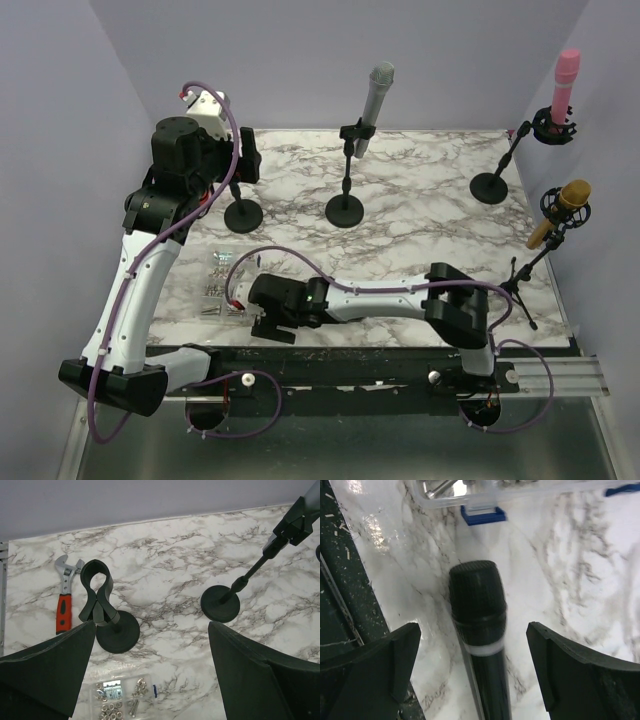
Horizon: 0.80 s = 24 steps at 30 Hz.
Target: Remove the microphone from the stand
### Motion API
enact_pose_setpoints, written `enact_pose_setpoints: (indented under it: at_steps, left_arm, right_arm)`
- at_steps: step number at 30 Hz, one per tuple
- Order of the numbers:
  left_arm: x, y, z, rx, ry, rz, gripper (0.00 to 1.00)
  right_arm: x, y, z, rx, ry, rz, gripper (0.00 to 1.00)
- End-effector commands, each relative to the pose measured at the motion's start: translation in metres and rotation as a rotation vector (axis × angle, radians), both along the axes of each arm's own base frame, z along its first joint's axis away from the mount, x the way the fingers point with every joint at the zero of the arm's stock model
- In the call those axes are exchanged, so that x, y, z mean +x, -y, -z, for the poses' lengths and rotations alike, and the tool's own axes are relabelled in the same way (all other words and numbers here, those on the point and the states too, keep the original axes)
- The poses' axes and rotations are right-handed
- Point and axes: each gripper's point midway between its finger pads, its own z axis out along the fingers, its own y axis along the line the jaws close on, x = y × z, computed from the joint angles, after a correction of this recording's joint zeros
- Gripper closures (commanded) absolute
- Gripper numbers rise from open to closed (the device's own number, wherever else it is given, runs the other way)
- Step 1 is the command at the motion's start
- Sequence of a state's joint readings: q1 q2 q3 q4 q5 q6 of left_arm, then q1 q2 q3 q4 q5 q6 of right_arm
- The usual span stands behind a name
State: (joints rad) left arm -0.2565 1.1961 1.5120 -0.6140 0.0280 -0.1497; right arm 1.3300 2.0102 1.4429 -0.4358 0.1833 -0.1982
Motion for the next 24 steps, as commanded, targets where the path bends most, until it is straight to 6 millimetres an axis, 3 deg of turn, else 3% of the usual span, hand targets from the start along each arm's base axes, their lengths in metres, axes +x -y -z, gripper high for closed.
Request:
enact_pose_setpoints:
  at_steps: [1, 6, 13, 20, 24]
  left_arm:
    - [0.000, 0.004, -0.005, -0.001, 0.023, 0.015, 0.01]
    - [-0.005, 0.003, -0.010, 0.002, 0.050, 0.010, 0.02]
    - [-0.007, 0.009, -0.009, 0.010, 0.054, 0.029, 0.02]
    - [-0.007, 0.016, -0.005, 0.014, 0.042, 0.047, 0.01]
    - [-0.007, 0.020, -0.004, 0.017, 0.042, 0.059, 0.01]
  right_arm:
    - [0.010, 0.007, -0.078, 0.164, 0.092, 0.093, 0.04]
    - [0.045, 0.041, -0.147, 0.410, 0.234, 0.289, 0.00]
    - [0.123, 0.120, -0.232, 0.764, 0.320, 0.762, 0.00]
    - [0.195, 0.187, -0.294, 0.987, 0.335, 1.094, 0.00]
    - [0.227, 0.204, -0.327, 1.035, 0.373, 1.149, 0.00]
